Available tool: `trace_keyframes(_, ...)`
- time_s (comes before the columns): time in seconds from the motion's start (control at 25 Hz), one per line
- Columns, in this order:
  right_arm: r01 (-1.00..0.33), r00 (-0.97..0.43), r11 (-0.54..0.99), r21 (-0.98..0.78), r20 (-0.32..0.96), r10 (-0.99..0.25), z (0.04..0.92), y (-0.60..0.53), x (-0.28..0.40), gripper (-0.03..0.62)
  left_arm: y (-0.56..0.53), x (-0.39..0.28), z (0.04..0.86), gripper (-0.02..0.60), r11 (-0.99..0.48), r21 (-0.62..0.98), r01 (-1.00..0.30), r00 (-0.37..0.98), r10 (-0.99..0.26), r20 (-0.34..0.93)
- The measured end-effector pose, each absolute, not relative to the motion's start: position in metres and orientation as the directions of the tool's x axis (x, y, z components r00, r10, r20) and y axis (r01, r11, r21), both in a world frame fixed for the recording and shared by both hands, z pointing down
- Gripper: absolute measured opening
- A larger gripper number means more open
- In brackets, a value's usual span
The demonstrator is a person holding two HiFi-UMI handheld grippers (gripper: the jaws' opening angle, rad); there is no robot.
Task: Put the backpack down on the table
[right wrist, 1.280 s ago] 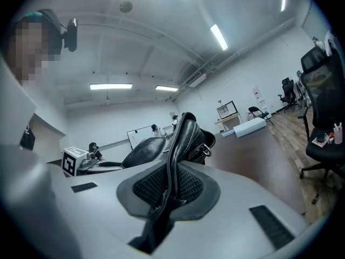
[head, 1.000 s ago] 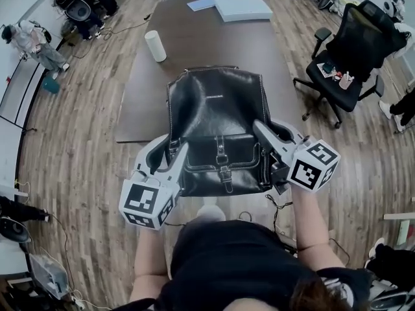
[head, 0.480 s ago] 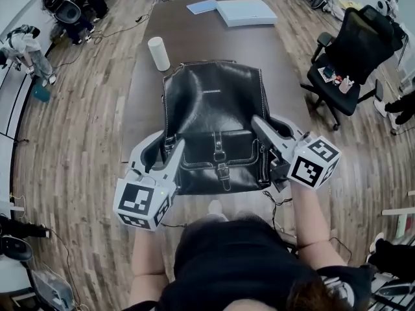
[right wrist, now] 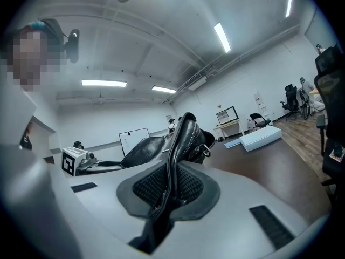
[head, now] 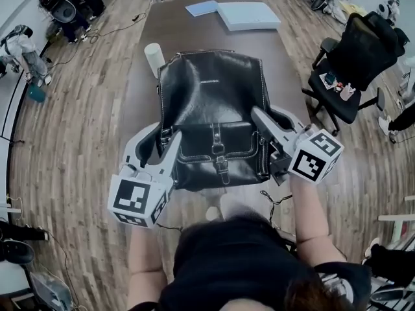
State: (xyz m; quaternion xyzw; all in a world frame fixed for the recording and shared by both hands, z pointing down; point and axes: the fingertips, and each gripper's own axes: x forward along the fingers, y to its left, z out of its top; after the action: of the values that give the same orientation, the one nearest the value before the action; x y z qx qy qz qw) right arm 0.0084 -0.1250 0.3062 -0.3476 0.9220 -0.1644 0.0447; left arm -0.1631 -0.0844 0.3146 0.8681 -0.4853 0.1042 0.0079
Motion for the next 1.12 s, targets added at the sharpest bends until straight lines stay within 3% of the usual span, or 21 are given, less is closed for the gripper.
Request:
trace_keyframes(0.72, -0.566, -0.806, 0.764, -0.31, 0.013, -0.592, 0.304, -0.327, 0.064, 0.048, -0.273, -0.103, 0.313, 0.163, -0.445, -0.111, -0.888, 0.423, -0.888, 0.178)
trace_keyframes(1.12, -0.561, -0.813, 0.762, -0.324, 0.041, -0.581, 0.338, -0.393, 0.061, 0.048, -0.333, -0.105, 0.343, 0.163, -0.418, -0.113, -0.902, 0.389, -0.896, 0.213)
